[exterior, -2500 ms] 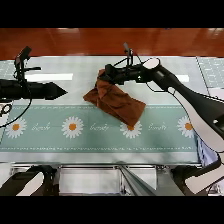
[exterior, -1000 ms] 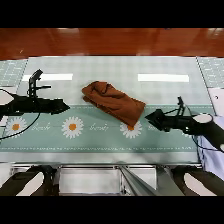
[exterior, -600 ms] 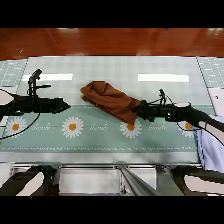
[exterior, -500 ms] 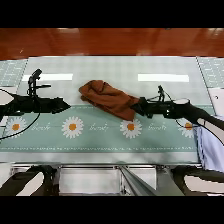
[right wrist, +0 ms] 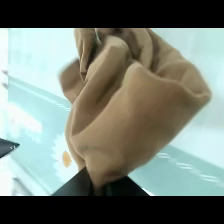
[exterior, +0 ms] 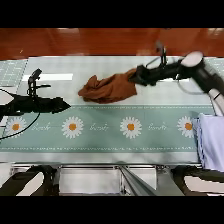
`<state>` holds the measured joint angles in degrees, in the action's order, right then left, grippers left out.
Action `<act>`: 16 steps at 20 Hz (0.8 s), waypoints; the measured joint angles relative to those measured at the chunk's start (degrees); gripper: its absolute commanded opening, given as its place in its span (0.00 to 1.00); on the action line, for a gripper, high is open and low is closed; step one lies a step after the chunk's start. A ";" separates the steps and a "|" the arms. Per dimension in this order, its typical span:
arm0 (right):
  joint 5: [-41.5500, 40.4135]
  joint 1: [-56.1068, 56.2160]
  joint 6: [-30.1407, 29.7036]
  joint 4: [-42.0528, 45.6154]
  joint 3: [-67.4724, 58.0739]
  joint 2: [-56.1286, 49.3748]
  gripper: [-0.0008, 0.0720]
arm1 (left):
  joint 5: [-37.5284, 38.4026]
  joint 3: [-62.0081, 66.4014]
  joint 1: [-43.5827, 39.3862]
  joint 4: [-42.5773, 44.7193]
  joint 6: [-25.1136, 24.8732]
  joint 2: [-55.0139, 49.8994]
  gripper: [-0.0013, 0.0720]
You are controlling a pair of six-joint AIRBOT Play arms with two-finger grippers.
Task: Fold the shirts.
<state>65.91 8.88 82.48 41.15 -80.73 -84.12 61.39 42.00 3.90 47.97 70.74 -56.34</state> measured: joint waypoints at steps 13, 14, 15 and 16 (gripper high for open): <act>27.12 -28.17 13.20 15.47 -34.69 4.63 0.05 | -0.81 0.00 0.00 0.00 0.00 0.00 0.05; 28.63 -32.02 13.35 15.50 -35.01 5.33 0.04 | -0.81 0.00 0.00 0.00 0.00 0.00 0.05; 30.32 -36.22 13.46 15.45 -35.26 6.01 0.05 | -0.81 0.00 0.00 0.00 -0.02 0.00 0.05; 31.82 -40.02 13.46 15.06 -35.43 6.60 0.04 | -0.81 0.00 0.00 0.00 -0.02 0.00 0.05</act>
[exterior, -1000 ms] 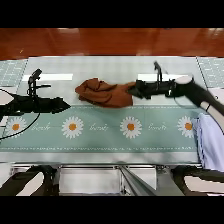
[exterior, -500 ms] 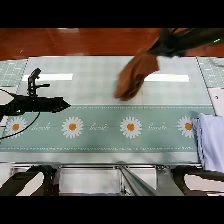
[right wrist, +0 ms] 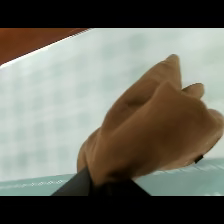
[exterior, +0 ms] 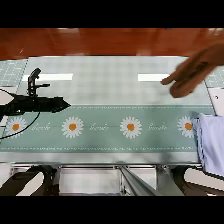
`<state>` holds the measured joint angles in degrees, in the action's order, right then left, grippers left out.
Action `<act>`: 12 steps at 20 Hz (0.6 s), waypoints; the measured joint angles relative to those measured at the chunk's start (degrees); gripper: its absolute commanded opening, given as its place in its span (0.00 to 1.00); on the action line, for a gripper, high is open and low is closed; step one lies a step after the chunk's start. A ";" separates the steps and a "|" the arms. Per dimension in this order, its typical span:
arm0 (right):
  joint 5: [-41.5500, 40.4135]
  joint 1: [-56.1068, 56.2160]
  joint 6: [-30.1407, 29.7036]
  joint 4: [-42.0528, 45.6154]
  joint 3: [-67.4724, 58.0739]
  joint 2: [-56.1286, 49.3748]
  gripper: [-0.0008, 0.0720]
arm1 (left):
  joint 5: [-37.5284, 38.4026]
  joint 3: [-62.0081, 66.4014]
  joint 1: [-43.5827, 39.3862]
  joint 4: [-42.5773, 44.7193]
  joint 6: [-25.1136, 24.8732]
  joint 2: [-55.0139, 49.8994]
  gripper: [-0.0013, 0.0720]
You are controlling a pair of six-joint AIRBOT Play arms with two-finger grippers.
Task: Fold the shirts.
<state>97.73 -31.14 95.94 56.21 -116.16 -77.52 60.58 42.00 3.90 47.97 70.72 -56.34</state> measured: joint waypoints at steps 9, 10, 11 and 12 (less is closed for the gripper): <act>7.85 -29.46 -3.61 -0.04 12.48 9.14 0.04 | -0.15 0.00 0.00 0.00 0.00 0.00 0.05; 7.96 -31.80 -3.87 0.00 15.69 10.73 0.05 | -0.15 0.00 0.00 0.00 0.00 0.00 0.05; 8.04 -34.10 -4.02 0.42 19.32 12.52 0.04 | -0.17 0.00 0.00 0.00 -0.02 0.00 0.05; 8.04 -35.98 -4.13 1.51 22.64 14.16 0.05 | -0.22 0.00 0.00 0.00 -0.04 0.00 0.05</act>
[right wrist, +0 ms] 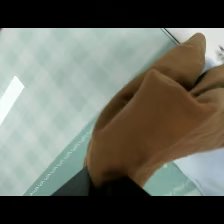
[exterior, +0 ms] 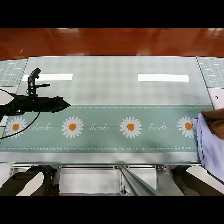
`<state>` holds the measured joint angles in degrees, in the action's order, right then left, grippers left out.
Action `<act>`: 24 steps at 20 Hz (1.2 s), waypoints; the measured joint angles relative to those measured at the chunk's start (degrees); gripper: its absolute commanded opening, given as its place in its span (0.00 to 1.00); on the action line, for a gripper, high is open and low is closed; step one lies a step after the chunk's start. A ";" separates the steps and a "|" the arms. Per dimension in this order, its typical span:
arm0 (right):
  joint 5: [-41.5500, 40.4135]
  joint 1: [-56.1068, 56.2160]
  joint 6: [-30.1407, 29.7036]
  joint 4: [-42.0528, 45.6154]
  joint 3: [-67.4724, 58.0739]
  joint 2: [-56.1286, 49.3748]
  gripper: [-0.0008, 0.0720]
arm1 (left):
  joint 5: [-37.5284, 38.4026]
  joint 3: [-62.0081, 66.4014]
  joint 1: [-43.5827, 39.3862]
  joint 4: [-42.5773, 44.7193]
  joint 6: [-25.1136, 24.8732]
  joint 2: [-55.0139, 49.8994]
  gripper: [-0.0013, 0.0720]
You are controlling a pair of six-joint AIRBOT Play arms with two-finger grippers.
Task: Fold the shirts.
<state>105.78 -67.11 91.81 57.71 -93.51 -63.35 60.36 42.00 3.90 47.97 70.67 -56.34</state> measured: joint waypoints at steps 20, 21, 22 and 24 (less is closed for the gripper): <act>0.42 -8.33 1.64 40.74 32.41 15.93 0.05 | -7.41 0.13 0.00 0.00 -1.97 0.00 0.05; 0.35 -8.33 2.01 38.64 32.37 15.78 0.05 | -8.81 0.61 0.09 0.02 -1.99 0.00 0.05; -0.44 -8.31 2.27 34.86 31.80 15.54 0.05 | -10.32 1.55 0.33 -0.02 -2.05 0.00 0.05; -4.68 -6.99 2.49 24.44 29.29 14.64 0.05 | -12.33 4.79 1.33 0.04 -2.12 -0.02 0.05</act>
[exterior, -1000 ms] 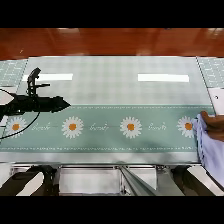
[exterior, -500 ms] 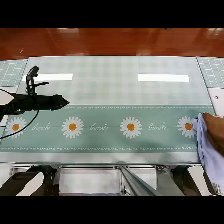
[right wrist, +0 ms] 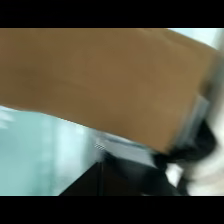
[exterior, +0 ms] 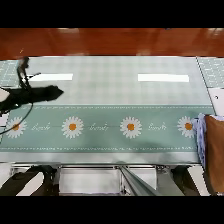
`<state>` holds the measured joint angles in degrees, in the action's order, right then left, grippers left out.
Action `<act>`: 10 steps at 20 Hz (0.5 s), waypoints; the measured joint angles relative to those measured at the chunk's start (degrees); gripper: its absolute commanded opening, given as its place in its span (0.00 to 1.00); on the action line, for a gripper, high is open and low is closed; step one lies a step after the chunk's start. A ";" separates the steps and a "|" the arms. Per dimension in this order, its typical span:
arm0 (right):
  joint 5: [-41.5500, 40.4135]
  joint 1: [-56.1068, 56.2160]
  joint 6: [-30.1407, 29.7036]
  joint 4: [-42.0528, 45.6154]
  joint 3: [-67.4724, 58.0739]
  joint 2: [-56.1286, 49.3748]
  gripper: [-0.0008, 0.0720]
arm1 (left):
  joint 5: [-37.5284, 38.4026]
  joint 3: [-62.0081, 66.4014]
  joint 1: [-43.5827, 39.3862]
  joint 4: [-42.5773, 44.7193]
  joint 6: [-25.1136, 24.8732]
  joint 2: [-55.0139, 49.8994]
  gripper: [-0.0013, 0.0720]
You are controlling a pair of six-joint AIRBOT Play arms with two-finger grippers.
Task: Fold the shirts.
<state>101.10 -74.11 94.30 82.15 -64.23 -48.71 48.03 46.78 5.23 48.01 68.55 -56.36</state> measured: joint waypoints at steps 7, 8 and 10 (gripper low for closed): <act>-24.83 39.65 -5.11 -23.43 -14.01 -9.20 0.05 | -1.36 17.84 1.99 -0.07 2.32 -3.37 0.05; -25.99 49.09 -5.42 -19.12 -14.93 -11.67 0.05 | 0.22 19.04 1.33 -0.07 2.91 -4.61 0.05; -26.73 65.42 -3.67 -7.30 -16.11 -17.09 0.05 | 4.15 20.41 -0.26 0.96 3.69 -7.87 0.04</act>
<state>74.37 -8.69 90.63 74.85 -80.34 -65.80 52.18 67.20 4.97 48.97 72.25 -64.23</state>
